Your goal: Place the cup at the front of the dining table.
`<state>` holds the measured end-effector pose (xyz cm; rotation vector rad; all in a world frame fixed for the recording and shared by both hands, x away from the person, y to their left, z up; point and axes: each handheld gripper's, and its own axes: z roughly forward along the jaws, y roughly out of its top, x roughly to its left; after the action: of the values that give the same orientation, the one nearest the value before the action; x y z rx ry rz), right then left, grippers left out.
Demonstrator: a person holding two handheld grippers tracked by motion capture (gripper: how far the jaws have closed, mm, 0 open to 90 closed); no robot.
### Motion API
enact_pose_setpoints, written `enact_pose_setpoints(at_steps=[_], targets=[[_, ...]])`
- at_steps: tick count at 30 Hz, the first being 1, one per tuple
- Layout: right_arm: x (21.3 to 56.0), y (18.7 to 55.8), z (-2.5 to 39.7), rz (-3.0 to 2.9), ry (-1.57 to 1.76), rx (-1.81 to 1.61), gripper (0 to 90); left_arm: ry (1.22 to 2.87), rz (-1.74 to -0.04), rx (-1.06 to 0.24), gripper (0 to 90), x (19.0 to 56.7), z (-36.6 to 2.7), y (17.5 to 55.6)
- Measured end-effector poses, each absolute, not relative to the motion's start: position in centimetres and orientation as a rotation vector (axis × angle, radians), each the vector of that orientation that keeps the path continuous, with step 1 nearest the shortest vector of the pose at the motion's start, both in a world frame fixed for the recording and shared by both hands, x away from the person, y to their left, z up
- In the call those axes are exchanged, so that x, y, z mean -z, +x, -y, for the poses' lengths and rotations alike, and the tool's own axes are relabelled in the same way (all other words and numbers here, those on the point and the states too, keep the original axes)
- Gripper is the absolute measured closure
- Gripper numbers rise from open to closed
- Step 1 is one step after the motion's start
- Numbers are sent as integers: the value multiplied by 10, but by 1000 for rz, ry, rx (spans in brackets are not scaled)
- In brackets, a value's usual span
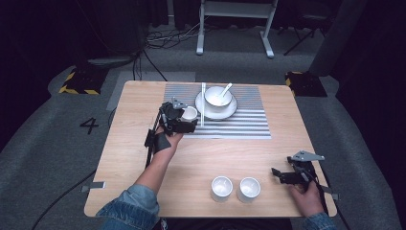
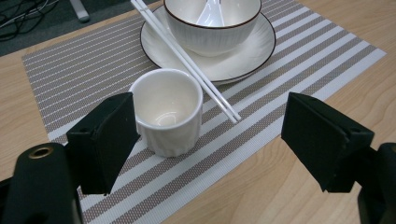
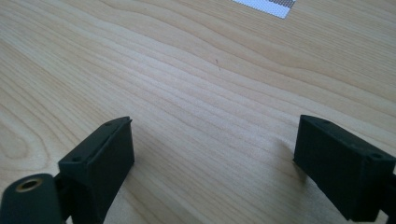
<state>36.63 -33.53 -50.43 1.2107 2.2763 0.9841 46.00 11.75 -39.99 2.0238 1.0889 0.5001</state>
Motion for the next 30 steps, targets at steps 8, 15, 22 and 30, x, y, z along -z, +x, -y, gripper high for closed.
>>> enact_pose_setpoints(at_steps=[8, 15, 22, 30], targets=[[504, 366, 335, -2276, 1211, -984, 122, 2022, -1078, -492, 186, 395, -121, 440], [504, 367, 335, -2279, 1207, -986, 122, 2021, -1063, -481, 189, 392, -127, 424], [504, 367, 335, -2279, 1205, -986, 122, 2019, -1054, -474, 190, 391, -135, 409], [504, 367, 335, -2279, 1205, -985, 122, 2021, -1041, -493, 188, 387, -147, 391]])
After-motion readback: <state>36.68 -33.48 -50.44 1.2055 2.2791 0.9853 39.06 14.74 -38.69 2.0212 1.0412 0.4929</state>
